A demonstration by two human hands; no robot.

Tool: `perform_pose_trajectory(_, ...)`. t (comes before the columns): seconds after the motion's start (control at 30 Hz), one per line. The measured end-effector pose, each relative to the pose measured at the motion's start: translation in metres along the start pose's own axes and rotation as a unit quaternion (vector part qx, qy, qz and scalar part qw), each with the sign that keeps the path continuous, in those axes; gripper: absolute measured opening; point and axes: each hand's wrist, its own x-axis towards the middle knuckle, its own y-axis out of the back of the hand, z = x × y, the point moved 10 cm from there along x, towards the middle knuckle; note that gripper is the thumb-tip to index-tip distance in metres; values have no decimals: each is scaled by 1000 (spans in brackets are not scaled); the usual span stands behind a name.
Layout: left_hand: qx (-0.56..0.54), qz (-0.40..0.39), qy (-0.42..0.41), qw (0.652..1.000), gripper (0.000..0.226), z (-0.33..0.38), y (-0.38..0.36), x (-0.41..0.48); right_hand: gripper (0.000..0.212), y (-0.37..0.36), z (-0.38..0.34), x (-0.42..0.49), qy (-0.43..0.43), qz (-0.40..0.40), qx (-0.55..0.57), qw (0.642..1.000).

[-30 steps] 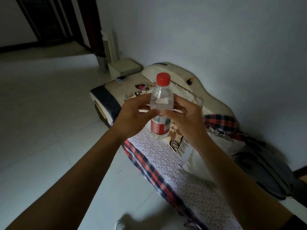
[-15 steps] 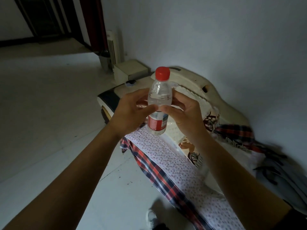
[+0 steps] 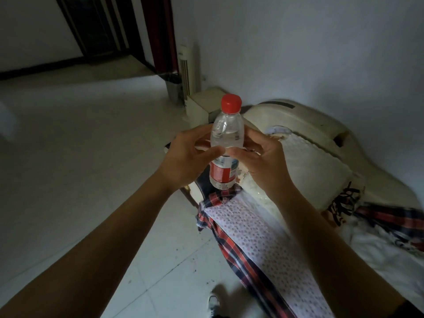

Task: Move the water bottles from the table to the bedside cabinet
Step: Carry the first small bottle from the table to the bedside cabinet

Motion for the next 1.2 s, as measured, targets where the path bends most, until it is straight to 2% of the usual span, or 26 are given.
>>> perform_pose_trajectory(0.17, -1, 10, 8, 1000, 35, -39, 49, 54, 54, -41, 11, 69, -22, -2, 26, 999)
perform_pose_trajectory(0.33, -32, 22, 4, 999, 38, -89, 107, 93, 44, -103, 22, 132, -39, -30, 41, 998)
perform_pose_trajectory(0.67, -60, 4, 9, 998, 42, -217, 241, 166, 35, -251, 40, 244, -30, 21, 12, 999)
perform_pose_trajectory(1.07, -54, -11, 19, 998, 42, -319, 330, 282, 45, -341, 85, 386, -48, 46, -40, 997)
perform_pose_trajectory(1.2, -49, -23, 8, 999, 41, -353, 348, 339, 44, -360, 116, 444, -47, 57, -21, 997)
